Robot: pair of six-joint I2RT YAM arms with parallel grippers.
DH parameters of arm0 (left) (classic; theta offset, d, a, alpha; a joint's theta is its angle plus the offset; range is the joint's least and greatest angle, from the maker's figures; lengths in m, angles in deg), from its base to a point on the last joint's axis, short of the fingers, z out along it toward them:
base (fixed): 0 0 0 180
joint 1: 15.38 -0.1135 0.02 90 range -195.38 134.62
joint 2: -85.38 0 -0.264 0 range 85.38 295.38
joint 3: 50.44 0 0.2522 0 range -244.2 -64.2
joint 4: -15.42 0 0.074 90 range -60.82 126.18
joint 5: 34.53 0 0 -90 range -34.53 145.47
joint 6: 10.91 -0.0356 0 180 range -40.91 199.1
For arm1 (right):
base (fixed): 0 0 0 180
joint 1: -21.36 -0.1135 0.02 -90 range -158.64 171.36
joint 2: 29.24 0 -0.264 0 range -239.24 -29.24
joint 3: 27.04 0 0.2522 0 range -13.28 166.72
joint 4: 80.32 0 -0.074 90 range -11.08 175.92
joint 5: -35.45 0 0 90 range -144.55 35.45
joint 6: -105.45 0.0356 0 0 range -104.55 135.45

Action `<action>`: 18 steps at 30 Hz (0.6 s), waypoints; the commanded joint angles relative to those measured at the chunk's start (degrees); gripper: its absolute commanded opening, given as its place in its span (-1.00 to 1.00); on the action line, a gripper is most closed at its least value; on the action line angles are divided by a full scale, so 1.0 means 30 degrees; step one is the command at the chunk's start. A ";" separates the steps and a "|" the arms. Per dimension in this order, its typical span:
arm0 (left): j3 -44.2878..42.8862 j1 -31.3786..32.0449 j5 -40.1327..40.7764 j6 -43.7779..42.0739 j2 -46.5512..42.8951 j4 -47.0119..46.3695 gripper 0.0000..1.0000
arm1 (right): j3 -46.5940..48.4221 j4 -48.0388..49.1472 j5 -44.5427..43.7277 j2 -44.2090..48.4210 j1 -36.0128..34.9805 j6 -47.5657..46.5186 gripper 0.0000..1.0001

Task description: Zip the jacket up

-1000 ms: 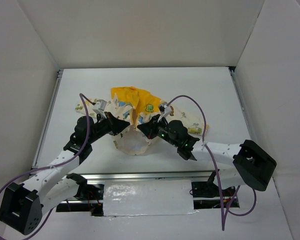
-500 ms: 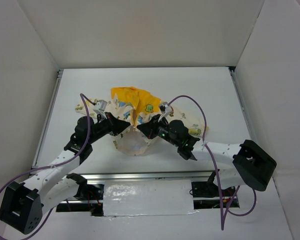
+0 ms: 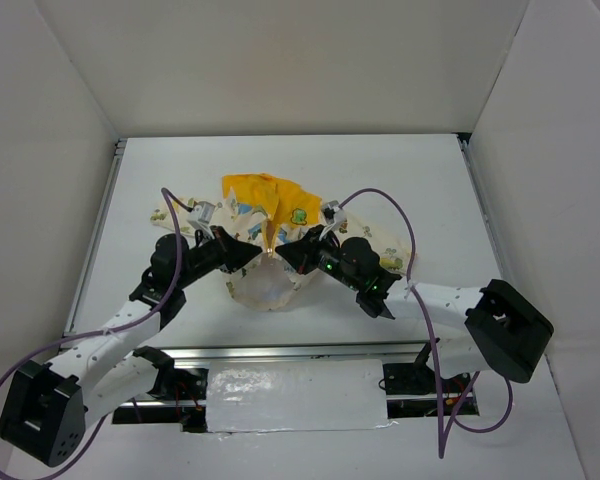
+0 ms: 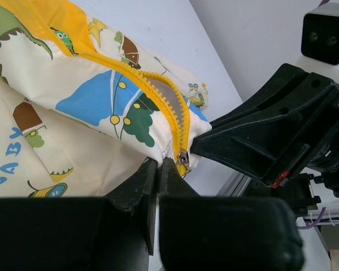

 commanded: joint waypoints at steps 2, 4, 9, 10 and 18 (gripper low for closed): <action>-0.0018 -0.0081 -0.0752 0.0212 0.0135 -0.1739 -1.00 | 0.0103 0.1369 0.0228 -0.0021 0.0160 0.0195 -1.00; -0.0018 -0.0081 -0.0927 0.0271 0.0164 -0.1826 -1.00 | 0.0104 0.1368 0.0140 -0.0137 0.0189 0.0166 -1.00; -0.0018 -0.0081 -0.1542 0.0535 0.0398 -0.2178 -1.00 | 0.0191 0.1573 0.0256 -0.0314 0.0424 0.0196 -1.00; -0.0047 -0.0081 -0.1660 0.0506 0.0457 -0.2237 -1.00 | 0.0221 0.1573 0.0315 -0.0343 0.0453 0.0108 -1.00; -0.0867 -0.0081 -0.2539 -0.1279 0.1042 0.0016 -1.00 | 0.0777 0.1018 0.2247 -0.0285 0.1740 -0.0946 -1.00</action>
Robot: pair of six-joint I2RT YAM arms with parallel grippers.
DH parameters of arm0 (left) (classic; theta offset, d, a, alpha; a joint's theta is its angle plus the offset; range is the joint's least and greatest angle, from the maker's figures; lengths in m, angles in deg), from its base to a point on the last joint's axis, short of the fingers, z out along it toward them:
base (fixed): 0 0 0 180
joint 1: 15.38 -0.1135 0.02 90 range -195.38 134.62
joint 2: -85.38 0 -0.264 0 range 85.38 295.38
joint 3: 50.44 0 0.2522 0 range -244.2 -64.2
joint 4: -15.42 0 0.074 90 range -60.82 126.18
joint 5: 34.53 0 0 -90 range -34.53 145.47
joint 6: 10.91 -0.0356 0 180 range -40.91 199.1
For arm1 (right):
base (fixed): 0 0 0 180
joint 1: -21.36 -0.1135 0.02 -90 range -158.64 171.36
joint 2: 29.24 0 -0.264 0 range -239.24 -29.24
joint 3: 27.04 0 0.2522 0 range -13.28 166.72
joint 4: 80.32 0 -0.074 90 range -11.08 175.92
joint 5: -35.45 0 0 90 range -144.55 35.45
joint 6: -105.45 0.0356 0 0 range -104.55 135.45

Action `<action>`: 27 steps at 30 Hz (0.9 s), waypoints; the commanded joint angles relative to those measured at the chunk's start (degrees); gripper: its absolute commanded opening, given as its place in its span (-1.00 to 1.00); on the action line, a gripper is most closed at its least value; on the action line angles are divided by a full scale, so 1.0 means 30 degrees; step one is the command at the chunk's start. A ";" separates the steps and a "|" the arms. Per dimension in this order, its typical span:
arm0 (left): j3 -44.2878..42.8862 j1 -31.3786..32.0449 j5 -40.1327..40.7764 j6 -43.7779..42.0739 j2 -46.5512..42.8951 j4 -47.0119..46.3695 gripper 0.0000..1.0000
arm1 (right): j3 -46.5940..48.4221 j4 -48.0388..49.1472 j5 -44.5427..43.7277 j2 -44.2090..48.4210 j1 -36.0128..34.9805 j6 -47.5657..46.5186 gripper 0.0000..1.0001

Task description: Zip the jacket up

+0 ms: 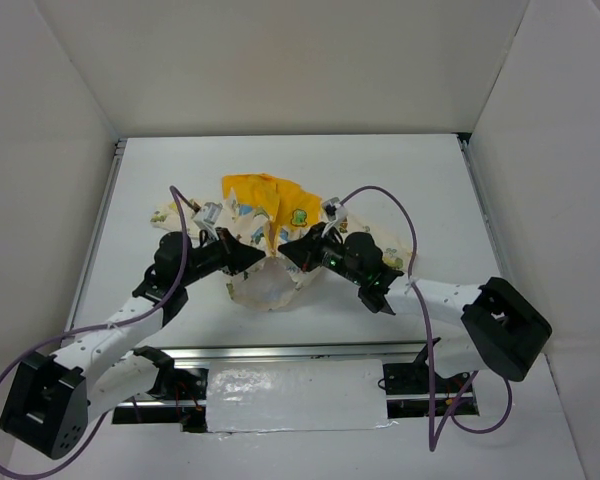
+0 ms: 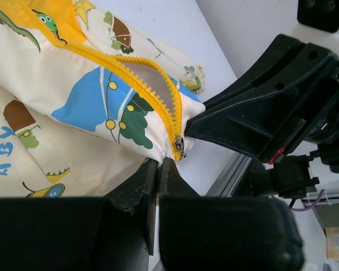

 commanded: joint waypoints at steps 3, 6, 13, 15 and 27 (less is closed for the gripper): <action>-0.1102 -0.0059 -0.1585 -0.1707 0.0702 0.1005 -1.00 | 0.1215 0.0499 0.1932 -0.0226 0.0745 -0.1269 -1.00; -0.1278 -0.0059 -0.2753 -0.1825 0.1580 0.0715 -1.00 | 0.2416 -0.0964 0.3602 -0.1219 0.0774 -0.2293 -1.00; -0.1630 -0.0001 -0.4164 -0.1883 0.3133 0.0187 -1.00 | 0.3149 -0.2460 0.4283 -0.2337 0.1242 -0.3380 -1.00; -0.1804 0.0174 -0.4195 -0.2087 0.3310 0.0389 -1.00 | 0.3238 -0.2811 0.4072 -0.2308 0.1621 -0.3351 -1.00; -0.1689 0.0381 -0.3228 -0.2207 0.4569 0.0540 -1.00 | 0.2656 -0.3312 0.5920 -0.2016 0.2151 -0.0980 -0.68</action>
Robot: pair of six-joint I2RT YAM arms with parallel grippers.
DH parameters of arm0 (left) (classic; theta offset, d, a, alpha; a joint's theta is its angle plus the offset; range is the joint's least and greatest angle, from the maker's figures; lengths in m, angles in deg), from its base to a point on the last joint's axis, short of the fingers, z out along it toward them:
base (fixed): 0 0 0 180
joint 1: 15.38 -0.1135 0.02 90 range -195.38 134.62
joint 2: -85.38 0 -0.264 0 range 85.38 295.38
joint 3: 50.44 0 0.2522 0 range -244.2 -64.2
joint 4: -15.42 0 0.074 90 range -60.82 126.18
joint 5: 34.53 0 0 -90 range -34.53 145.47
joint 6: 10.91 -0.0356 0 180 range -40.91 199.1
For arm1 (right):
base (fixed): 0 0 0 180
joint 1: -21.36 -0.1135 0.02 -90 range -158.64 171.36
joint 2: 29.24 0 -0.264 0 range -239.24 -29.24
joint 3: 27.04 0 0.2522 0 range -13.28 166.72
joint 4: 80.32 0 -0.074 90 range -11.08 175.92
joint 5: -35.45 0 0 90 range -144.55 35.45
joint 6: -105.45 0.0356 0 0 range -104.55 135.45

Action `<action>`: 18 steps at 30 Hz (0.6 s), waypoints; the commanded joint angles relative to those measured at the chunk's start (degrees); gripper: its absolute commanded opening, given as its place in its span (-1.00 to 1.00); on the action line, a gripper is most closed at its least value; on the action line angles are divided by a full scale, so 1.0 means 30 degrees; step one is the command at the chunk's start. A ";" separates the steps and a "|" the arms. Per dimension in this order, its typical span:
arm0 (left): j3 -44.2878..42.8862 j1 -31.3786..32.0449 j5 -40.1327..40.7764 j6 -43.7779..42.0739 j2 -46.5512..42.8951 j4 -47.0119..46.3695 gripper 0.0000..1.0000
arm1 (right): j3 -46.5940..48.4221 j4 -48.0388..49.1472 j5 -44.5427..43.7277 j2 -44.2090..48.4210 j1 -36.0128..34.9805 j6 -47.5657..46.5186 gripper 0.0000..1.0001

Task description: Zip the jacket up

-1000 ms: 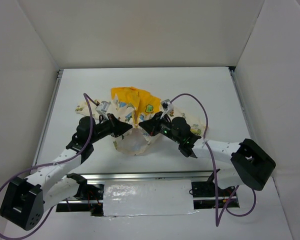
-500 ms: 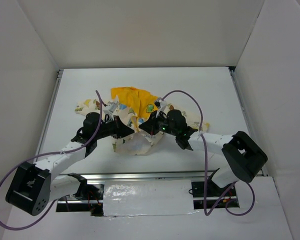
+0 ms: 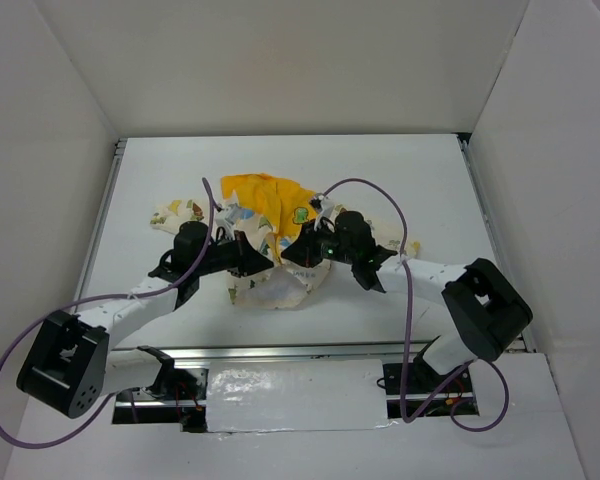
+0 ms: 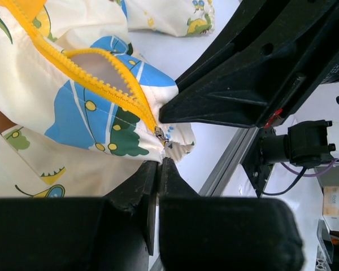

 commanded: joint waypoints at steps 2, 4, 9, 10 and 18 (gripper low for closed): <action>-0.0107 0.0322 -0.0852 -0.0202 0.0585 -0.0847 -1.00 | -0.0597 0.1752 0.0486 0.1044 -0.0159 0.1433 -0.57; -0.0107 0.0322 -0.0941 -0.0085 0.0820 -0.1170 -1.00 | -0.0774 0.1666 -0.0068 0.1425 -0.0159 0.1551 -0.40; -0.0137 0.0351 -0.1146 0.0063 0.1025 -0.1405 -1.00 | 0.0190 -0.0588 -0.1272 0.2451 -0.0159 0.0996 -0.14; -0.0136 0.0351 -0.1147 0.0063 0.1026 -0.1434 -1.00 | 0.0280 -0.0794 -0.1360 0.2917 -0.0130 0.0908 0.03; -0.0078 0.0410 -0.1293 0.0092 0.1172 -0.1551 -1.00 | 0.0604 -0.3314 -0.2386 0.4765 -0.0130 0.0935 0.60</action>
